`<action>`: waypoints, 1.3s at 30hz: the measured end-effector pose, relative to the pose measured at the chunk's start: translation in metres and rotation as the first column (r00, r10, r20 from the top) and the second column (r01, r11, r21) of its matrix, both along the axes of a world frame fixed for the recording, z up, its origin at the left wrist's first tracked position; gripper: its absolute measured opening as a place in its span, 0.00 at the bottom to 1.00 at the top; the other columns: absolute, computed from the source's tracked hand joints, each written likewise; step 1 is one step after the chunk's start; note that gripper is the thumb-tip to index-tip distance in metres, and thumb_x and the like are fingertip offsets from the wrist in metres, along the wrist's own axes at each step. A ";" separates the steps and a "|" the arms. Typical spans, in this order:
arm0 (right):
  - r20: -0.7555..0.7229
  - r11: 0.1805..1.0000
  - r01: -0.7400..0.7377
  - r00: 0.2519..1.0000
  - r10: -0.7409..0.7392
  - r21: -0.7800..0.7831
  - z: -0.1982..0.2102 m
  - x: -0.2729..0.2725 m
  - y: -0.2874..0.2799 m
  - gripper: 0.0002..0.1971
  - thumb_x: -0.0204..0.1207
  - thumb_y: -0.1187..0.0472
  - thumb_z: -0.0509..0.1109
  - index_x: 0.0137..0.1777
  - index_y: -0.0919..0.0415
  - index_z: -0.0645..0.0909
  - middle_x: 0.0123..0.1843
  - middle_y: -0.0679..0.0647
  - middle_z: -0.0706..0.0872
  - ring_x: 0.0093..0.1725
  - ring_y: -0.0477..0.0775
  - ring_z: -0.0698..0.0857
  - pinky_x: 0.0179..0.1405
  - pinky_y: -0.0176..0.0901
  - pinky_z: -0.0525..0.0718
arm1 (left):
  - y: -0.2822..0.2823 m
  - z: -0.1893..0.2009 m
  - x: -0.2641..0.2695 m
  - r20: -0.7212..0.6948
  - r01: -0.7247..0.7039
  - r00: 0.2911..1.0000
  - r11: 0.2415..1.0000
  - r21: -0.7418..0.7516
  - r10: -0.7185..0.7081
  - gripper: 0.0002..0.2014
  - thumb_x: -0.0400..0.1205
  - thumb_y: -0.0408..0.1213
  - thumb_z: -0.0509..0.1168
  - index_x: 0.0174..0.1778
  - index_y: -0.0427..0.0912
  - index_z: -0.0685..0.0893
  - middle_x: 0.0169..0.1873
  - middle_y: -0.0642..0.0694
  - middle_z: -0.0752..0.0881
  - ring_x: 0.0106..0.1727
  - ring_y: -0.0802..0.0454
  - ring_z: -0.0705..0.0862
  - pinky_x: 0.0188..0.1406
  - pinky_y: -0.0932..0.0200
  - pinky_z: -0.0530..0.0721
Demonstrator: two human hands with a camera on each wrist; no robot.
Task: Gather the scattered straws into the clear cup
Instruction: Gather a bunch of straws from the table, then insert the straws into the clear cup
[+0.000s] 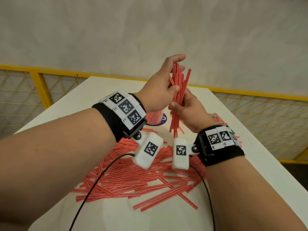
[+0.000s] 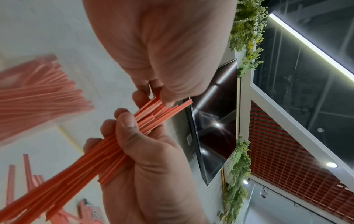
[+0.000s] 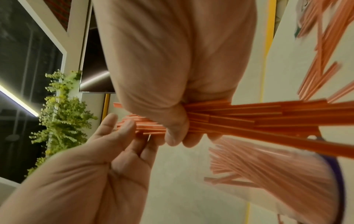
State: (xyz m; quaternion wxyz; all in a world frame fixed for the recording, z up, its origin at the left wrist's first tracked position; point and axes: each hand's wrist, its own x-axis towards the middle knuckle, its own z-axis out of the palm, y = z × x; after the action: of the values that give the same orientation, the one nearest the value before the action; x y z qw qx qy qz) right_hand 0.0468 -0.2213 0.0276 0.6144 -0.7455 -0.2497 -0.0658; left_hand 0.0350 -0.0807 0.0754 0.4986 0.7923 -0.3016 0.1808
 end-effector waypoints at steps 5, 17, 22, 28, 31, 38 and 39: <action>-0.045 0.997 0.011 0.999 -0.014 -0.073 -0.015 -0.001 0.001 0.20 0.80 0.75 0.64 0.63 0.49 0.72 0.49 0.50 0.86 0.44 0.41 0.85 0.44 0.35 0.83 | -0.002 -0.010 0.001 0.002 -0.082 0.997 0.993 0.080 0.082 0.23 0.85 0.24 0.55 0.76 0.45 0.67 0.63 0.48 0.81 0.57 0.60 0.83 0.62 0.58 0.81; -0.080 0.981 0.061 0.994 -0.077 -0.184 -0.030 0.003 -0.001 0.07 0.82 0.68 0.65 0.57 0.60 0.77 0.47 0.61 0.88 0.49 0.62 0.88 0.52 0.56 0.86 | -0.012 -0.017 0.000 -0.076 -0.021 0.997 0.999 0.042 0.025 0.17 0.87 0.24 0.53 0.68 0.43 0.76 0.59 0.51 0.83 0.64 0.54 0.83 0.65 0.61 0.79; -0.100 0.997 0.065 0.992 -0.070 -0.051 -0.032 0.005 -0.002 0.09 0.83 0.71 0.62 0.55 0.57 0.76 0.43 0.59 0.86 0.39 0.48 0.88 0.42 0.43 0.87 | -0.012 -0.015 0.002 0.012 -0.026 1.000 0.997 0.070 0.026 0.21 0.86 0.24 0.54 0.74 0.45 0.74 0.70 0.49 0.78 0.69 0.53 0.77 0.68 0.64 0.74; -0.103 0.993 0.052 0.993 -0.063 -0.104 -0.042 0.007 -0.004 0.10 0.82 0.71 0.64 0.52 0.54 0.78 0.42 0.51 0.88 0.43 0.46 0.88 0.47 0.44 0.82 | -0.005 -0.031 0.005 0.027 -0.083 0.997 0.929 0.360 0.078 0.23 0.85 0.23 0.53 0.73 0.43 0.77 0.72 0.49 0.75 0.73 0.54 0.73 0.67 0.76 0.63; -0.092 0.991 0.070 0.993 -0.080 -0.114 -0.043 0.009 -0.002 0.14 0.82 0.70 0.64 0.54 0.47 0.76 0.46 0.55 0.88 0.50 0.55 0.89 0.55 0.50 0.83 | -0.002 -0.035 0.004 0.027 -0.126 0.992 0.917 0.377 0.125 0.29 0.83 0.22 0.53 0.80 0.49 0.68 0.78 0.48 0.69 0.77 0.55 0.68 0.67 0.76 0.59; -0.086 0.980 0.110 0.988 -0.126 -0.166 -0.043 0.007 0.001 0.14 0.81 0.67 0.66 0.64 0.54 0.75 0.51 0.52 0.88 0.53 0.53 0.88 0.55 0.54 0.85 | -0.001 -0.042 -0.003 -0.043 -0.040 0.996 0.837 0.546 0.076 0.33 0.80 0.18 0.53 0.82 0.47 0.66 0.81 0.50 0.67 0.81 0.55 0.64 0.74 0.72 0.58; -0.084 0.980 0.118 0.988 -0.133 -0.161 -0.043 0.007 0.002 0.15 0.81 0.67 0.66 0.65 0.56 0.75 0.54 0.55 0.88 0.55 0.57 0.87 0.59 0.57 0.84 | -0.001 -0.043 -0.004 -0.040 -0.045 0.996 0.844 0.535 0.079 0.34 0.80 0.18 0.52 0.82 0.47 0.65 0.82 0.50 0.64 0.83 0.55 0.61 0.77 0.69 0.56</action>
State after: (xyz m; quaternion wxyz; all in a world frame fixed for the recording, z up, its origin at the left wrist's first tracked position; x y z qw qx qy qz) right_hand 0.0537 -0.2194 -0.0154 0.5603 -0.8076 -0.1773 -0.0493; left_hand 0.0309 -0.0817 0.0326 0.2616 0.9140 -0.2991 0.0820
